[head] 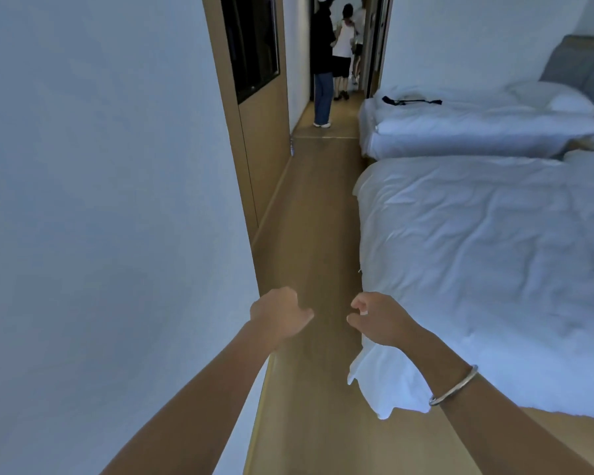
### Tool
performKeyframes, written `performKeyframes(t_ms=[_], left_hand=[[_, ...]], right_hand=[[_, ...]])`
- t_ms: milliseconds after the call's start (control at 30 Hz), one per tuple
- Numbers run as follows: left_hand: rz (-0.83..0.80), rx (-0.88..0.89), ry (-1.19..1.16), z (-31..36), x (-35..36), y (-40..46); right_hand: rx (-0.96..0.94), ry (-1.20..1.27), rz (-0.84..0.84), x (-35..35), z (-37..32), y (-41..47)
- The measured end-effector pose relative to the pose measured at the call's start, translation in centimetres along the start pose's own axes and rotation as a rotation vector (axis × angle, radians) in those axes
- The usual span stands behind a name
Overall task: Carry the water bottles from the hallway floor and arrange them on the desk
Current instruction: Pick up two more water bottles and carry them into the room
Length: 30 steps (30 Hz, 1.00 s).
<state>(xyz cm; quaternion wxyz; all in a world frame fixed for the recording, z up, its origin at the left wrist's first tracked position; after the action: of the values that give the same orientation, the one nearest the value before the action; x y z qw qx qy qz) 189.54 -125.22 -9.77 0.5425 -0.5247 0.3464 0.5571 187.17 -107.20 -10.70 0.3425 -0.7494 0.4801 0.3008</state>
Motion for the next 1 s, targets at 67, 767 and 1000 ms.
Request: performKeyframes(t_ms=[67, 767, 1000], left_hand=[[0.019, 0.021, 0.010, 0.0, -1.5, 3.7], [-0.039, 0.050, 0.014, 5.0, -8.0, 39.0], [-0.073, -0.014, -0.063, 8.1, -9.4, 51.8]], right_hand=[[0.002, 0.001, 0.017, -1.3, -0.8, 3.3], [0.039, 0.089, 0.018, -12.1, 0.7, 37.1], [0.026, 0.092, -0.030, -17.3, 2.5, 50.5]])
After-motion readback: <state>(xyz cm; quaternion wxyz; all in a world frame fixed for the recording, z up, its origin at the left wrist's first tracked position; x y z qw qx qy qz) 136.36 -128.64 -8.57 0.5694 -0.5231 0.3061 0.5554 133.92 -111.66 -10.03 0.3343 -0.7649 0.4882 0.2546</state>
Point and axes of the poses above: each hand's wrist, its own y-axis towards the middle knuckle, its own x-axis out of the palm, z = x × y, the point moved 6 cm from there along y, towards the middle knuckle, and after that the axes turned 6 degrees about y, right-handed, at the moved point
